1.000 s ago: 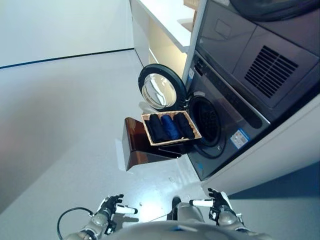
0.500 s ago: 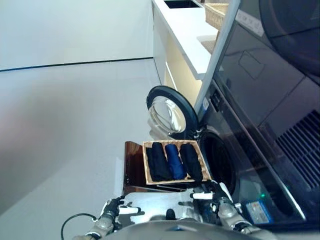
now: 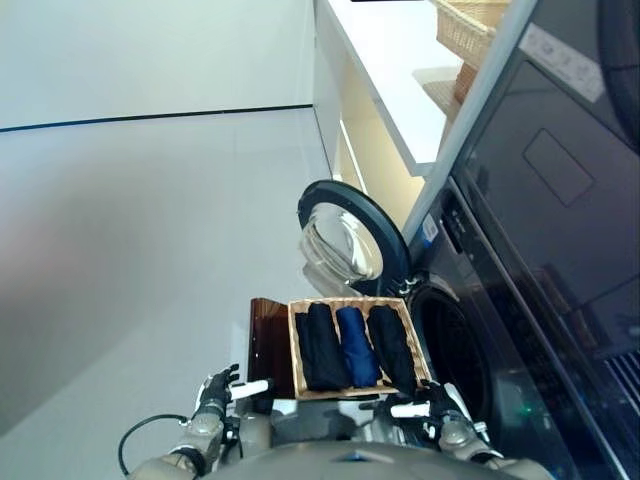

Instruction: Pick up the clothes and place them into the washing machine

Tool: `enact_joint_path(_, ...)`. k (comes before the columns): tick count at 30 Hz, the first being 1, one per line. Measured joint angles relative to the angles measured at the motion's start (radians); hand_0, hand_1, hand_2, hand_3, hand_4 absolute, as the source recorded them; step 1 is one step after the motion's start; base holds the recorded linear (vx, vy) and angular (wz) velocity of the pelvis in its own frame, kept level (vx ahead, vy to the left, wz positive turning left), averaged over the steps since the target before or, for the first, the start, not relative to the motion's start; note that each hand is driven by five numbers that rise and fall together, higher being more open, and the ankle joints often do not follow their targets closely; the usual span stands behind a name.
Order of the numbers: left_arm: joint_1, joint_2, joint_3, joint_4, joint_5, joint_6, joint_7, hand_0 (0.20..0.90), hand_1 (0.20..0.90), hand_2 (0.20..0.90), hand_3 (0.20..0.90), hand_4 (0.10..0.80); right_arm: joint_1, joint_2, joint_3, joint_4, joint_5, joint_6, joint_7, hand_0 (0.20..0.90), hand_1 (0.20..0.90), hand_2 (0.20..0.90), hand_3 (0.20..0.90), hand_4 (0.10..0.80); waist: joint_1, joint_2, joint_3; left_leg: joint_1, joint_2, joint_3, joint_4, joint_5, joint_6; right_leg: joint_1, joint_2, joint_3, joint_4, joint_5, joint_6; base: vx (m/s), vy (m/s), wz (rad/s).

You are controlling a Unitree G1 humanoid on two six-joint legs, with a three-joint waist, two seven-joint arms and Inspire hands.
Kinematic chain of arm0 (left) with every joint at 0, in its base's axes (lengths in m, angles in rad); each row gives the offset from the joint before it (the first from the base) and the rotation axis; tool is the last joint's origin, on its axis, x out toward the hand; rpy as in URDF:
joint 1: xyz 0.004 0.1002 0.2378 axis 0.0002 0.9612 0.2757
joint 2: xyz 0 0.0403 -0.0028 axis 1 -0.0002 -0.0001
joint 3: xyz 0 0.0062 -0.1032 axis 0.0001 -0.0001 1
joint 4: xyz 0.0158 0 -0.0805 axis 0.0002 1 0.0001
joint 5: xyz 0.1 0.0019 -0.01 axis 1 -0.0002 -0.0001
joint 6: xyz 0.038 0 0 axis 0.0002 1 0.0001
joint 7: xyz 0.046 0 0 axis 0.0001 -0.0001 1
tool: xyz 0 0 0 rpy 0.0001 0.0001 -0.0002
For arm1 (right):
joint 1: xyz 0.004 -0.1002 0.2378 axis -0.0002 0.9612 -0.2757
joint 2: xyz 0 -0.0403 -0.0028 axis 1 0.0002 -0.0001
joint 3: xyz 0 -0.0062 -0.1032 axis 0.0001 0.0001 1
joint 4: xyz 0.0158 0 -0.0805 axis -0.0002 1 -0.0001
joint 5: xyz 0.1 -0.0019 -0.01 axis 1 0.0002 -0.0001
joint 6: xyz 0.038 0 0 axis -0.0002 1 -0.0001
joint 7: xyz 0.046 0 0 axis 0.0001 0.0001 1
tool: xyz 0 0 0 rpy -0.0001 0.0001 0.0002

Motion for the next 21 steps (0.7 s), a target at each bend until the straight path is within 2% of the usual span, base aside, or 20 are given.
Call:
enact_joint_path(1,0.003,0.018,-0.001,0.007,0.002,0.003,0.001,0.9,0.9,0.9,0.9,0.8,0.003,0.017,-0.011,0.015,0.011,0.001,0.004,0.9,0.9,0.9,0.9,0.8,0.001,-0.038,-0.011,0.042,-0.034,0.036,-0.045,0.004,0.022,0.002,-0.044,0.018,0.025,-0.024,0.025,0.152,0.196,-0.61)
enact_joint_path(2,0.01,0.032,-0.001,0.005,0.004,0.002,0.001,0.9,0.9,0.9,0.9,0.8,0.004,0.027,-0.018,0.013,0.013,0.0,0.004,0.9,0.9,0.9,0.9,0.8,0.001,-0.058,-0.015,0.068,-0.054,0.06,-0.078,0.013,0.042,-0.002,-0.072,0.014,0.046,-0.039,0.045,0.119,0.193,-0.55)
enact_joint_path(3,0.001,0.044,0.0,0.004,0.004,0.006,-0.001,0.9,0.9,0.9,0.9,0.8,0.003,0.031,-0.019,0.011,0.014,0.001,0.005,0.9,0.9,0.9,0.9,0.8,0.001,-0.065,-0.013,0.091,-0.07,0.077,-0.094,0.017,0.062,-0.003,-0.093,0.012,0.067,-0.042,0.052,0.075,0.16,-0.39)
enact_joint_path(4,0.004,0.052,0.001,0.003,0.004,0.004,0.002,0.9,0.9,0.9,0.9,0.8,0.004,0.032,-0.019,0.007,0.015,0.001,0.005,0.9,0.9,0.9,0.9,0.8,0.002,-0.065,-0.013,0.108,-0.081,0.083,-0.103,0.013,0.071,-0.012,-0.105,0.009,0.098,-0.043,0.058,0.044,0.124,-0.44)
enact_joint_path(5,0.003,0.061,0.001,0.001,0.004,0.002,0.002,0.9,0.9,0.9,0.9,0.8,-0.002,0.035,-0.019,0.0,0.016,0.002,0.005,0.9,0.9,0.9,0.9,0.8,0.015,-0.062,-0.011,0.123,-0.083,0.108,-0.111,0.006,0.085,-0.04,-0.117,-0.005,0.152,-0.059,0.079,0.025,0.098,-0.42)
enact_joint_path(6,0.004,0.065,0.001,0.002,0.004,0.001,0.002,0.9,0.9,0.9,0.9,0.8,-0.004,0.038,-0.019,-0.004,0.016,0.002,0.005,0.9,0.9,0.9,0.9,0.8,0.022,-0.06,-0.011,0.13,-0.084,0.119,-0.116,0.004,0.088,-0.049,-0.12,-0.013,0.171,-0.064,0.084,0.027,0.073,-0.8)
enact_joint_path(7,0.009,0.087,0.003,0.002,0.005,0.001,0.004,0.9,0.9,0.9,0.9,0.8,-0.014,0.053,-0.018,-0.035,0.016,0.0,0.005,0.9,0.9,0.9,0.9,0.8,0.039,-0.05,-0.009,0.15,-0.086,0.155,-0.125,-0.005,0.105,-0.09,-0.136,-0.103,0.22,-0.065,0.092,0.019,0.038,-0.78)
enact_joint_path(8,0.014,0.095,0.003,0.002,0.005,0.002,0.005,0.9,0.9,0.9,0.9,0.8,-0.022,0.062,-0.017,-0.049,0.016,-0.002,0.006,0.9,0.9,0.9,0.9,0.8,0.049,-0.048,-0.008,0.16,-0.088,0.166,-0.136,-0.008,0.106,-0.092,-0.149,-0.186,0.216,-0.066,0.09,0.058,0.01,-0.7)
enact_joint_path(9,0.014,0.102,0.003,0.002,0.006,0.002,0.004,0.9,0.9,0.9,0.9,0.8,-0.027,0.07,-0.017,-0.056,0.016,-0.003,0.006,0.9,0.9,0.9,0.9,0.8,0.049,-0.046,-0.009,0.158,-0.092,0.168,-0.137,-0.011,0.102,-0.092,-0.148,-0.208,0.196,-0.064,0.091,0.088,-0.003,-0.07)
enact_joint_path(11,0.015,0.111,0.01,0.002,0.006,0.002,0.005,0.9,0.9,0.9,0.9,0.8,-0.03,0.071,-0.019,-0.061,0.024,-0.001,0.006,0.9,0.9,0.9,0.9,0.8,0.034,-0.038,-0.012,0.155,-0.103,0.143,-0.138,-0.01,0.1,-0.071,-0.143,-0.189,0.15,-0.058,0.1,0.118,-0.006,0.28)
enact_joint_path(14,0.069,0.088,0.013,0.002,0.007,0.003,0.003,0.9,0.9,0.9,0.9,0.8,-0.024,0.063,-0.02,-0.048,0.026,0.002,0.007,0.9,0.9,0.9,0.9,0.8,0.04,-0.019,-0.055,0.157,-0.101,0.143,-0.16,-0.004,0.089,-0.033,-0.135,-0.207,0.061,-0.024,0.103,0.137,-0.011,0.09)
enact_joint_path(17,0.118,0.055,0.012,0.0,0.019,0.004,-0.003,0.9,0.9,0.9,0.9,0.8,-0.024,0.047,-0.02,-0.048,0.027,0.002,0.007,0.9,0.9,0.9,0.9,0.8,0.04,-0.021,-0.065,0.157,-0.102,0.14,-0.159,-0.001,0.094,0.0,-0.13,-0.22,0.001,0.008,0.101,0.026,-0.019,0.08)
enact_joint_path(21,0.12,0.065,0.009,-0.001,0.016,0.005,-0.015,0.9,0.9,0.9,0.9,0.8,-0.033,0.027,-0.023,-0.05,0.038,0.002,0.004,0.9,0.9,0.9,0.9,0.8,0.038,-0.04,-0.07,0.116,-0.097,0.117,-0.156,0.005,0.086,-0.033,-0.119,-0.233,0.001,0.005,0.093,-0.173,-0.042,0.15)
